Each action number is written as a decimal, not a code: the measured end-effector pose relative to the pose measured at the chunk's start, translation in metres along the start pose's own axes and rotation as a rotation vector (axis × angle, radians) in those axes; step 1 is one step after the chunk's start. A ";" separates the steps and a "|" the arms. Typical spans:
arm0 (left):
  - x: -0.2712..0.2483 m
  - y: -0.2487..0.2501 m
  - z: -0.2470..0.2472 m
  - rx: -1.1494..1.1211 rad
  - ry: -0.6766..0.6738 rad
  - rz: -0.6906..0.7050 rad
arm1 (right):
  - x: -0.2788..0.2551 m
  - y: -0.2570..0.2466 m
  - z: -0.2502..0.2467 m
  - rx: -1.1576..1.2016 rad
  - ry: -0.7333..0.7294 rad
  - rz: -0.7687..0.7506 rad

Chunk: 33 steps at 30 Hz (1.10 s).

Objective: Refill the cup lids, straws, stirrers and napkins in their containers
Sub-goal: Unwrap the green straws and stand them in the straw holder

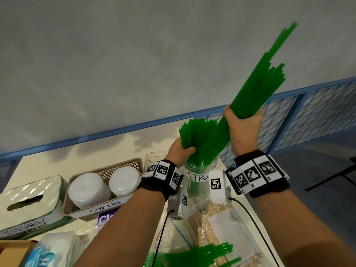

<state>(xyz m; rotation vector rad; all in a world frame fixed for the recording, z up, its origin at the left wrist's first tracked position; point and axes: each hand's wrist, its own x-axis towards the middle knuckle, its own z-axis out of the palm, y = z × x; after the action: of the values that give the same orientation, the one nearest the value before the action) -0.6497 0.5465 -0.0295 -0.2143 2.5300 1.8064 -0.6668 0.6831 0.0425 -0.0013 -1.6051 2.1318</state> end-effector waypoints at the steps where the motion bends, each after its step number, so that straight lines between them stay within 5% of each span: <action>1: 0.000 0.000 0.000 0.003 -0.005 -0.005 | 0.000 0.002 0.000 -0.005 -0.009 -0.001; 8: -0.003 0.000 0.001 -0.018 -0.010 -0.028 | 0.002 0.009 -0.009 -0.001 -0.002 0.013; 13: -0.004 0.001 0.002 -0.053 -0.005 -0.030 | -0.018 0.025 0.001 -0.161 -0.149 -0.048; 20: -0.006 0.000 0.002 -0.102 -0.014 -0.005 | -0.042 0.056 -0.004 -0.454 -0.170 -0.177; 25: -0.006 0.001 0.004 -0.164 0.035 0.011 | -0.054 0.067 -0.004 -0.346 -0.220 -0.213; 33: -0.011 0.010 0.003 -0.359 0.106 0.013 | -0.053 0.074 -0.012 -0.232 -0.321 -0.025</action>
<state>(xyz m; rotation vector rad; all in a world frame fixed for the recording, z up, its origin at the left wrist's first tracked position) -0.6402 0.5536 -0.0203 -0.3082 2.2511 2.3014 -0.6432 0.6595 -0.0428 0.2980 -2.0155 1.9902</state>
